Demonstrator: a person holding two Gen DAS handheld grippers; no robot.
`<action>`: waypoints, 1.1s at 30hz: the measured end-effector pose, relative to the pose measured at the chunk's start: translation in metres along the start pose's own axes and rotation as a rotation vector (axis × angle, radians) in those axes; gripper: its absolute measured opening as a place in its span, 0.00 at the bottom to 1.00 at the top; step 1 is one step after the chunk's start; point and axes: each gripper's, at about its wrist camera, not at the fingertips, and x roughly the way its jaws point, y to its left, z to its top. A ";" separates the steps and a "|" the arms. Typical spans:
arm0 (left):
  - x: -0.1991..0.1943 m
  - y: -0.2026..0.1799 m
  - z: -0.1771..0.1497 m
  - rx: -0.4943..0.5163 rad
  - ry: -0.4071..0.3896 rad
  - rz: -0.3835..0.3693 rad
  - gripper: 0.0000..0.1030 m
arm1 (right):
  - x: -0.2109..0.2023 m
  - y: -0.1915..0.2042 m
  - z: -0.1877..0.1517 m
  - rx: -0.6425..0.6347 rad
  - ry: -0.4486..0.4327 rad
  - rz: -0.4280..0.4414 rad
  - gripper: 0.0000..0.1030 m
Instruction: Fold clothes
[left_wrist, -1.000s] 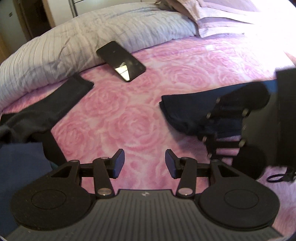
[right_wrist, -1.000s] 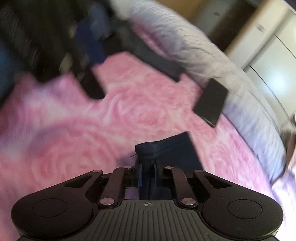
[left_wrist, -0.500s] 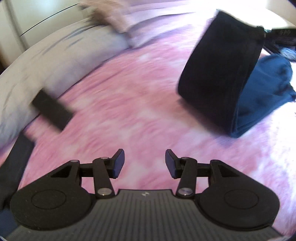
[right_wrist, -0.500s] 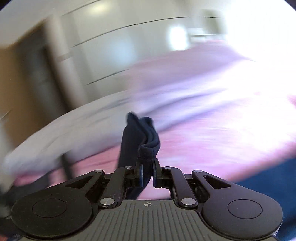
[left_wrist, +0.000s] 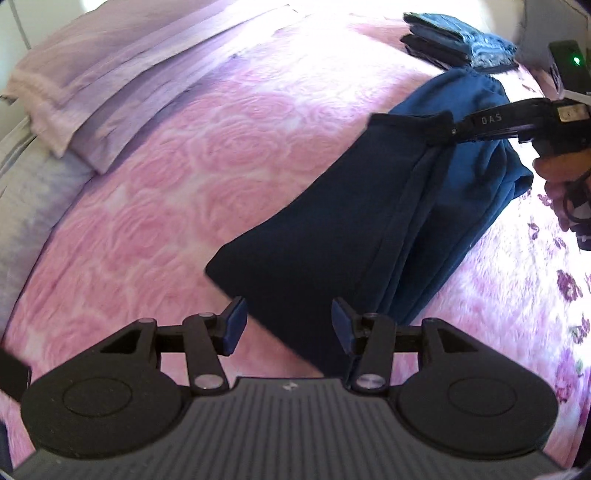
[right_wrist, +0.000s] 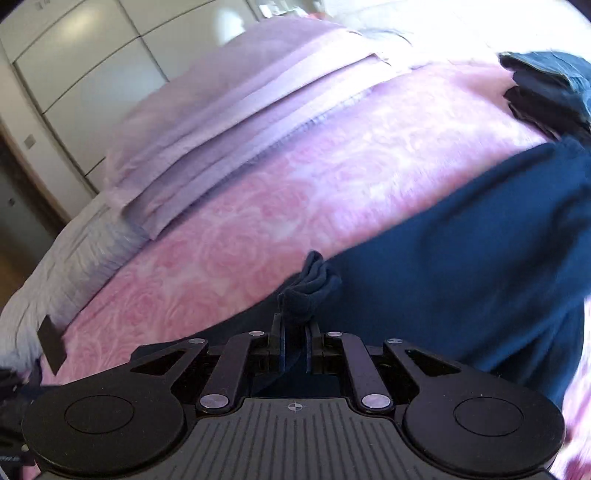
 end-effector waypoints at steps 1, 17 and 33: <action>0.007 -0.002 0.005 0.012 0.009 -0.003 0.45 | 0.006 -0.006 -0.001 0.011 0.023 -0.002 0.08; 0.073 0.016 0.012 0.058 0.137 -0.036 0.50 | 0.001 -0.032 -0.006 0.086 0.166 -0.161 0.20; 0.038 0.040 -0.037 0.540 0.067 0.012 0.51 | 0.002 0.171 -0.115 -0.917 0.203 0.150 0.72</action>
